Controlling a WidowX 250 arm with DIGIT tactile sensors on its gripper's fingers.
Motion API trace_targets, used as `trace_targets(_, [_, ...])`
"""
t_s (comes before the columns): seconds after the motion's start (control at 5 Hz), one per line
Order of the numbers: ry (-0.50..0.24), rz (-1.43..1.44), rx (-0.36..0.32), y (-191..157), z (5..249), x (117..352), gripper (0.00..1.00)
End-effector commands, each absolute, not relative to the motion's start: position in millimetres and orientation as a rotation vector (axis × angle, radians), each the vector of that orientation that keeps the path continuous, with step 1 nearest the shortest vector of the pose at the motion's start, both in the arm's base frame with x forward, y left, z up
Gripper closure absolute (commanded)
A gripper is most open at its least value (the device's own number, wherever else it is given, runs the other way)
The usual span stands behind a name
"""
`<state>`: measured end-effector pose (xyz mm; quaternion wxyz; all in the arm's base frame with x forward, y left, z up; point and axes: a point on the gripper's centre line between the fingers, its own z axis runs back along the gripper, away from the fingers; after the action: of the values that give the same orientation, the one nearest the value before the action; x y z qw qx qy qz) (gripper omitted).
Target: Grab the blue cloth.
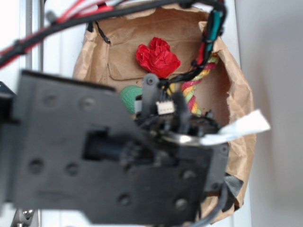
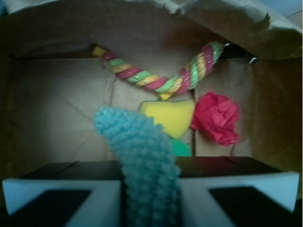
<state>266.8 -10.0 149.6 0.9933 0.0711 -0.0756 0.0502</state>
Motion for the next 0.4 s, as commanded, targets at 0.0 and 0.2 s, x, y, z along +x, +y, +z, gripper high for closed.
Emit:
trace_targets(0.0, [-0.241,0.168,-0.020,5.9,201.0,253.3,1.00])
trace_targets(0.2, [-0.257,0.182,-0.036,8.1,214.2,258.4,1.00])
